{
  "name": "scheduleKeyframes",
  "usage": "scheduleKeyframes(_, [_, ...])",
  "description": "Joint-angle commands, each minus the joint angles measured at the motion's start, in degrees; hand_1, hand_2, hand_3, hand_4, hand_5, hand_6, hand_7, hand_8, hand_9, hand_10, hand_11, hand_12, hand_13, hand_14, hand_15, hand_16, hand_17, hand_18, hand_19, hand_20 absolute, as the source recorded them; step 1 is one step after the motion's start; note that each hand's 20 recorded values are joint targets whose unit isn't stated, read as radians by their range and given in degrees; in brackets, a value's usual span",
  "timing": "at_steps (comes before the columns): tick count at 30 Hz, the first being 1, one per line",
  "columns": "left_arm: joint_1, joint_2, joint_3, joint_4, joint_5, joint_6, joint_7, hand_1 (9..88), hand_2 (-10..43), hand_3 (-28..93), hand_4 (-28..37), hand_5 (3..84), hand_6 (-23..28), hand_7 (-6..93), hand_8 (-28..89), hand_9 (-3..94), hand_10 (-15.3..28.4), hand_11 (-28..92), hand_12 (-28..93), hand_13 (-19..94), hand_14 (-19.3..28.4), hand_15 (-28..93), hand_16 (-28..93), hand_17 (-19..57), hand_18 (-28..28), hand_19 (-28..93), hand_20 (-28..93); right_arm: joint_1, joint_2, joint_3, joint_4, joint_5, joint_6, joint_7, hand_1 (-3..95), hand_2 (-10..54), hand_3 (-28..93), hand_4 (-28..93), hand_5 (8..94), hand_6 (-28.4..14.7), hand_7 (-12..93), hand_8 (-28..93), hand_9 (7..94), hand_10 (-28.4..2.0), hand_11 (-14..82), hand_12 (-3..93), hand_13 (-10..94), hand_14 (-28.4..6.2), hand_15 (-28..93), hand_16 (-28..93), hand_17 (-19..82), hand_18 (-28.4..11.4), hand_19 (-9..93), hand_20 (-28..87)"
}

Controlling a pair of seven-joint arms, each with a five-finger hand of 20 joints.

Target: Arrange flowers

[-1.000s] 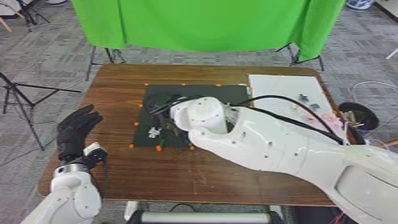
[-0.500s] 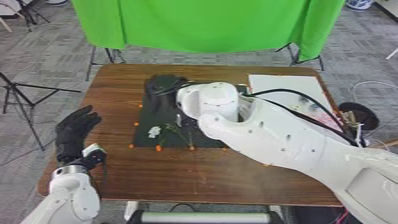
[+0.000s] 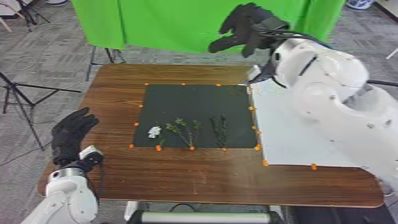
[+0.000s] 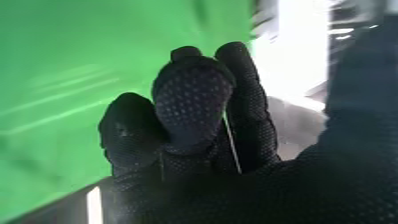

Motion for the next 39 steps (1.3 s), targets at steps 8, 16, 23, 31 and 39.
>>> scheduleKeyframes(8, [0.82, -1.40, -0.18, -0.30, 0.51, -0.13, -0.30, 42.2, 10.5, 70, -10.8, 53.3, 2.4, 21.3, -2, 55.1, 13.7, 26, 10, 47, 16.4, 30, -4, 14.3, 11.8, 22, 21, -20.55, 12.51, 12.27, 5.17, -4.68, -2.60, 10.41, 24.7, -9.5, 61, -25, 60.3, -2.2, 11, -6, 76.9, -15.1, 17.9, 22.2, 89, -4.7, 59, 28, 60, -16.2, 93, 53])
scheduleKeyframes(16, [1.07, -1.38, -0.39, -0.42, 0.59, -0.28, -0.32, 42.0, 10.5, 70, -11.0, 53.4, 2.5, 21.3, -2, 55.1, 13.6, 26, 10, 47, 16.5, 30, -4, 14.3, 11.8, 22, 21, -22.55, 12.42, 12.17, 8.86, -3.18, -2.50, 12.47, 29.3, -9.5, 63, -22, 63.2, -1.0, 13, -6, 82.6, -13.4, 20.5, 22.3, 91, -3.6, 57, 28, 62, -15.4, 93, 53])
scheduleKeyframes(23, [1.22, -1.46, -0.59, -0.45, 0.42, -0.25, -0.31, 41.9, 10.6, 70, -11.0, 53.3, 2.5, 21.3, -2, 55.1, 13.7, 26, 10, 47, 16.5, 30, -4, 14.3, 11.9, 22, 21, -27.71, 12.29, 15.85, 8.80, -2.26, -2.90, 13.48, 31.5, -9.5, 62, -21, 64.9, -0.7, 14, -7, 84.7, -12.6, 20.9, 22.2, 92, -3.4, 57, 29, 63, -15.3, 93, 53])
scheduleKeyframes(31, [1.06, -1.64, -0.55, -0.37, 0.50, -0.53, -0.53, 41.9, 10.6, 70, -11.0, 53.3, 2.5, 21.2, -2, 55.1, 13.7, 26, 10, 47, 16.5, 30, -4, 14.3, 11.9, 22, 21, -32.16, 11.79, 18.81, 8.19, -1.30, -3.98, 14.14, 32.2, -9.5, 63, -20, 65.1, -0.6, 14, -7, 85.2, -12.4, 21.1, 22.2, 93, -3.1, 56, 29, 63, -14.9, 93, 52])
scheduleKeyframes(39, [1.20, -1.86, -0.56, -0.40, 0.33, -0.60, -0.58, 41.8, 10.7, 70, -11.1, 53.4, 2.5, 21.1, -3, 55.2, 13.7, 26, 10, 47, 16.5, 30, -4, 14.3, 11.9, 22, 20, -33.27, 10.68, 18.84, 9.13, -0.46, -5.10, 14.21, 33.1, -9.5, 63, -19, 65.2, -0.4, 14, -7, 85.7, -11.9, 21.3, 22.3, 93, -3.0, 55, 29, 63, -14.9, 93, 52])
